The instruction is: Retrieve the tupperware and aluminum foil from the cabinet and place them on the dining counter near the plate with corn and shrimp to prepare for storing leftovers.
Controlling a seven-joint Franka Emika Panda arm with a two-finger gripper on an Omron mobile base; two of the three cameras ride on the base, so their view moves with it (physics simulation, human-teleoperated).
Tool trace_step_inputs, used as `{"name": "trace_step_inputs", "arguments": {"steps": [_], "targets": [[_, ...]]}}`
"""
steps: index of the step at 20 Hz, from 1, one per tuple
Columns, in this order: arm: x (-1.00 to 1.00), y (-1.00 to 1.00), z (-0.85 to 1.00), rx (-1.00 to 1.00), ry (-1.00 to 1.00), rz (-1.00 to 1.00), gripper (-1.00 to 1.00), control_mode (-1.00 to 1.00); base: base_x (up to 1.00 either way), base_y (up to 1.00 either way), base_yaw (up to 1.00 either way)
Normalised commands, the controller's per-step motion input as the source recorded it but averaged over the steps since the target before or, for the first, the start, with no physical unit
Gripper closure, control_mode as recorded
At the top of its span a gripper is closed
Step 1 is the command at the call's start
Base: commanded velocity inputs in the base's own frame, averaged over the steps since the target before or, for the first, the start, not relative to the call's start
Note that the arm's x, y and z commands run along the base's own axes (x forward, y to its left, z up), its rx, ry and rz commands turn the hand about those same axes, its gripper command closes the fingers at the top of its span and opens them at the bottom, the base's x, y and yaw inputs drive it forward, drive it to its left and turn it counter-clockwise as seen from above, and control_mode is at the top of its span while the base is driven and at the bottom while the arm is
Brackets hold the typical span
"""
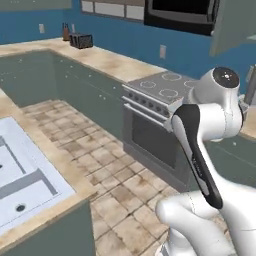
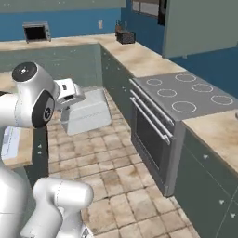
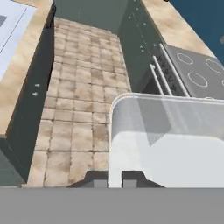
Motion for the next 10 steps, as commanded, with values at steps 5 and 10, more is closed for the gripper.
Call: {"name": "trace_step_inputs", "arguments": {"steps": [5, 10], "targets": [[0.0, 0.0, 0.0, 0.0, 0.0, 0.0, 1.0, 1.0, -0.5, 0.42, 0.97], [0.0, 0.0, 0.0, 0.0, 0.0, 0.0, 1.0, 1.0, -0.2, 0.95, 0.81]]}}
